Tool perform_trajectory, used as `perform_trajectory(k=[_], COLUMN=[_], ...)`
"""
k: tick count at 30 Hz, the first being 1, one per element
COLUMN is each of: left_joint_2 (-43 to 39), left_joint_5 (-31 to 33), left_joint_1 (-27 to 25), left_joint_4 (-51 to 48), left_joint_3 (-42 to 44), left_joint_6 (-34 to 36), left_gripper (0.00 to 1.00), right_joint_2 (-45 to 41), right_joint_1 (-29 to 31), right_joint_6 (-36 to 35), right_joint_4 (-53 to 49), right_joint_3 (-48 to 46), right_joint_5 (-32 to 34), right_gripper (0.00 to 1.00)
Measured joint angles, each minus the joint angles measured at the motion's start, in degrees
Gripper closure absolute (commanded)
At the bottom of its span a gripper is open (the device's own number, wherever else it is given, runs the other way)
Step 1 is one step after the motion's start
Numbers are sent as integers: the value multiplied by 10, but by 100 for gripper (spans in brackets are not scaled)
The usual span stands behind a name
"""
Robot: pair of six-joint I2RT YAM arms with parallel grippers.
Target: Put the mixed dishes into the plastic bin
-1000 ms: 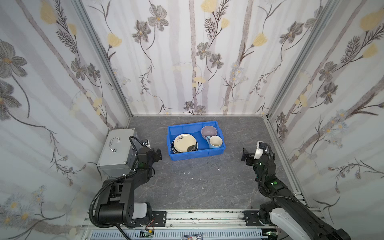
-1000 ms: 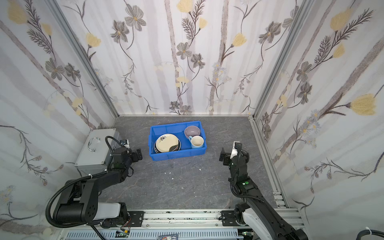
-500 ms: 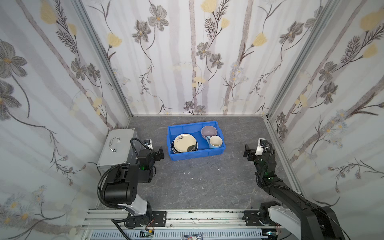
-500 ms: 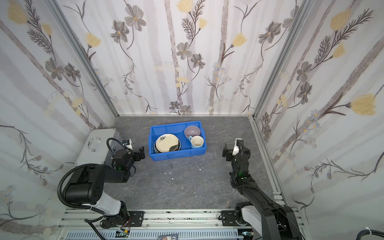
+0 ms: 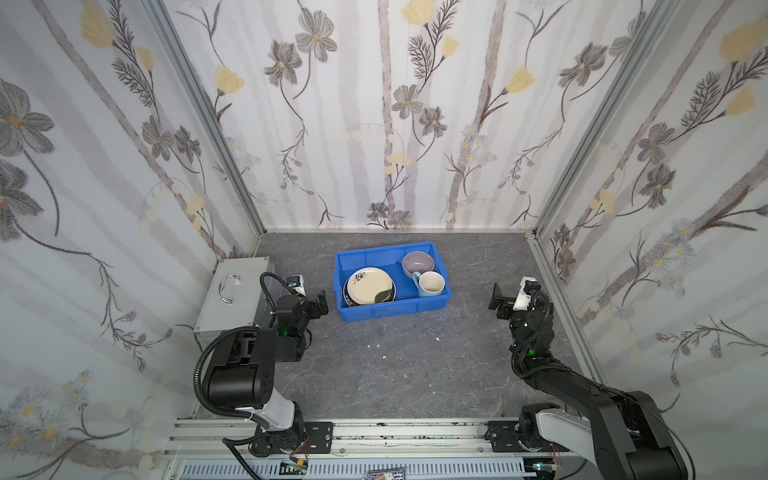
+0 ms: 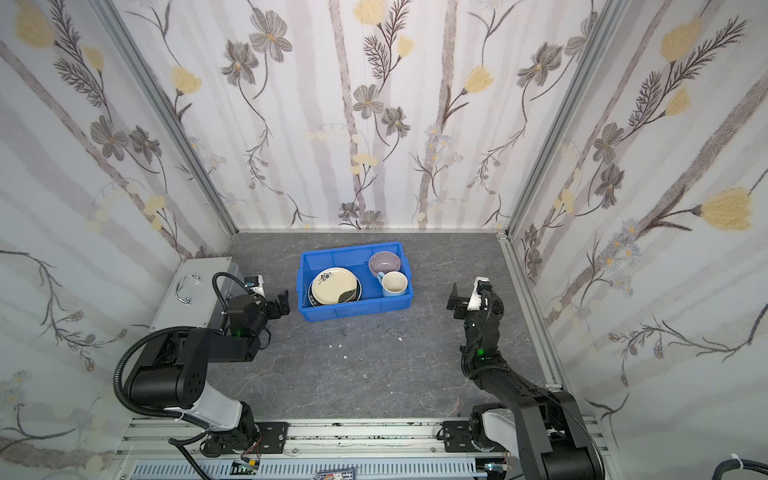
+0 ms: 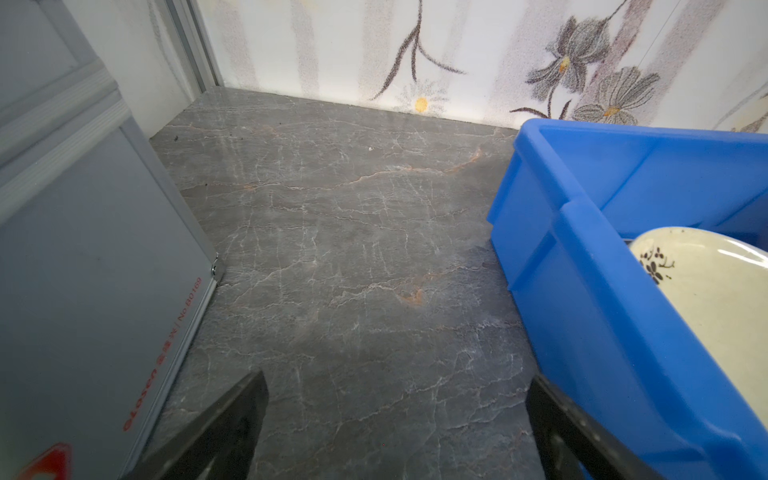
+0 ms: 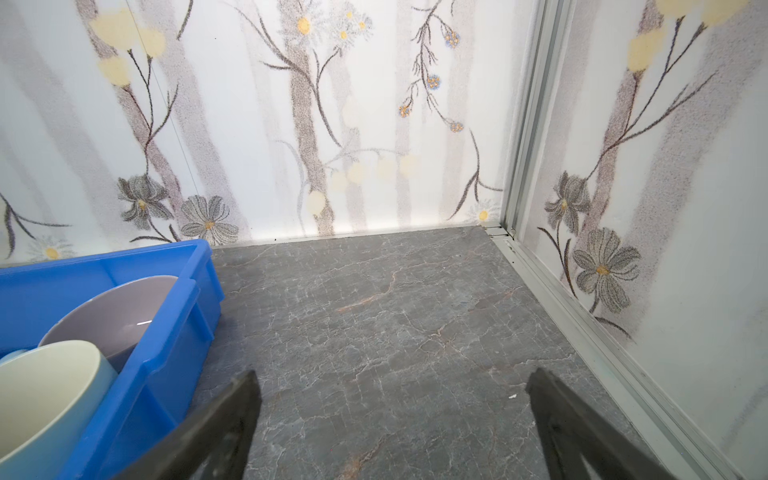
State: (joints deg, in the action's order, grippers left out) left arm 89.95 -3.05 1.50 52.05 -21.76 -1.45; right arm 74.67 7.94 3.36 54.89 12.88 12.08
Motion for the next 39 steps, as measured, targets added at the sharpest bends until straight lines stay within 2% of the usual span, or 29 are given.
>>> perform_trajectory(k=[5, 12, 21, 28, 39], left_joint_2=[0, 0, 0, 0, 0], left_joint_5=[0, 0, 0, 0, 18], left_joint_1=[0, 0, 1, 0, -8], left_joint_4=[0, 0, 0, 0, -2], left_joint_3=[0, 0, 0, -1, -3], left_joint_6=[0, 0, 0, 0, 2], left_gripper=[0, 0, 0, 0, 0], right_joint_2=[7, 6, 112, 114, 113], right_joint_1=[0, -2, -43, -65, -64], right_joint_6=[-12, -39, -42, -27, -23], right_joint_4=[2, 57, 171, 170, 169], right_joint_3=[6, -22, -31, -12, -12], right_joint_5=[-4, -3, -21, -58, -63], right_gripper=[0, 0, 0, 0, 0])
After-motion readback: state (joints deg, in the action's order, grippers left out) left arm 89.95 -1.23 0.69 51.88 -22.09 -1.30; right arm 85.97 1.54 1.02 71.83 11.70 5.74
